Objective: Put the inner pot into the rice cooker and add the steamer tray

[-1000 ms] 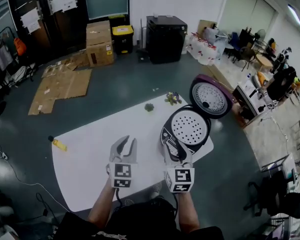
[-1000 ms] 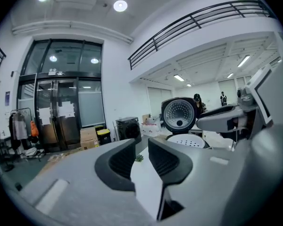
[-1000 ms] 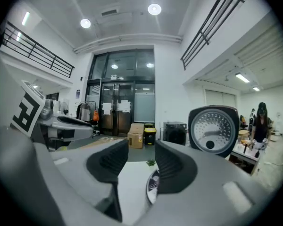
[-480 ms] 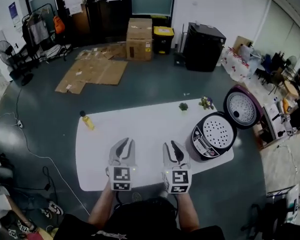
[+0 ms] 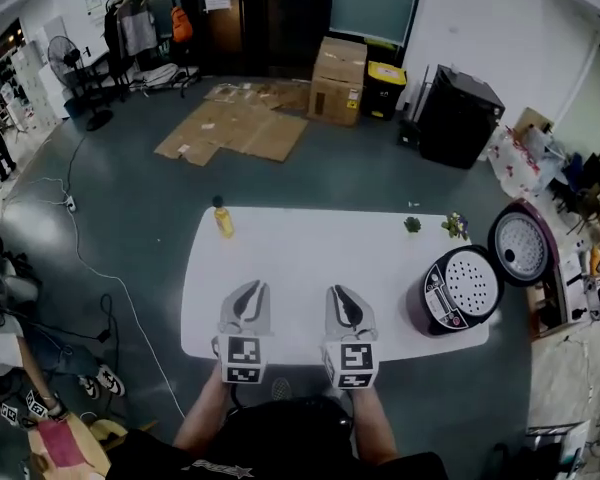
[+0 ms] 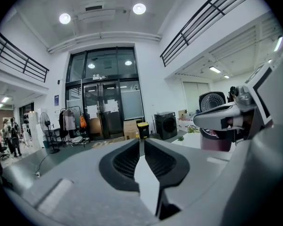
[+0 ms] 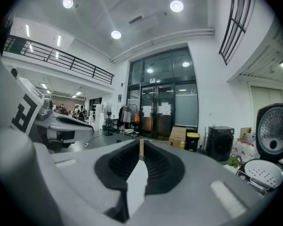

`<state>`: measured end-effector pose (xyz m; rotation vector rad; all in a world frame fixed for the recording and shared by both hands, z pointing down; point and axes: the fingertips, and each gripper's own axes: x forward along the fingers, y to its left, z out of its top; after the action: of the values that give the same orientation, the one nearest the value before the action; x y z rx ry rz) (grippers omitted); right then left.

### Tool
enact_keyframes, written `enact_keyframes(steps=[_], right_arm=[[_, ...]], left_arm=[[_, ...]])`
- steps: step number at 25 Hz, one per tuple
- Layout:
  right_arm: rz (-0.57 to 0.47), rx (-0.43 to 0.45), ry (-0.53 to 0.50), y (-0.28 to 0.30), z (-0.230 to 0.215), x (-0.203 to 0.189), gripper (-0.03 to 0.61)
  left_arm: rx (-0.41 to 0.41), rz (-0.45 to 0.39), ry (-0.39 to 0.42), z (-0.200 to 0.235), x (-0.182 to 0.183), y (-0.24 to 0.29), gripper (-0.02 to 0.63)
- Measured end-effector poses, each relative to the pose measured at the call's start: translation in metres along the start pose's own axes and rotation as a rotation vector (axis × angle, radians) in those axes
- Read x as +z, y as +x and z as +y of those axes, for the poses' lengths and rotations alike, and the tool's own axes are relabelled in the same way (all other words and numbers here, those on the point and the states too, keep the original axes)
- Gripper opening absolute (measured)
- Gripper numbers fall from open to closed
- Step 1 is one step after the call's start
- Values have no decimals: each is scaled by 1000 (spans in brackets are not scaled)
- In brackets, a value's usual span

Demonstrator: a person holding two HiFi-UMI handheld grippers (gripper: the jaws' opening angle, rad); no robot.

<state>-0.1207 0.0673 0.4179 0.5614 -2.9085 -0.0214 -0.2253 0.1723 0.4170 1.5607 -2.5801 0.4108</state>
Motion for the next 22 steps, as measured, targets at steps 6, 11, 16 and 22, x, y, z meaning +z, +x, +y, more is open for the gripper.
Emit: enact_keyframes(steps=[6, 11, 16, 22], right_arm=[[9, 38, -16, 1, 20, -5, 6], [12, 36, -15, -4, 19, -7, 6], [11, 28, -21, -4, 16, -4, 6], [12, 14, -27, -4, 13, -3, 6]], left_arm=[[36, 3, -15, 14, -9, -16, 37], [46, 2, -20, 12, -11, -20, 34], [31, 10, -17, 10, -12, -18, 33], [16, 4, -16, 7, -9, -14, 32]])
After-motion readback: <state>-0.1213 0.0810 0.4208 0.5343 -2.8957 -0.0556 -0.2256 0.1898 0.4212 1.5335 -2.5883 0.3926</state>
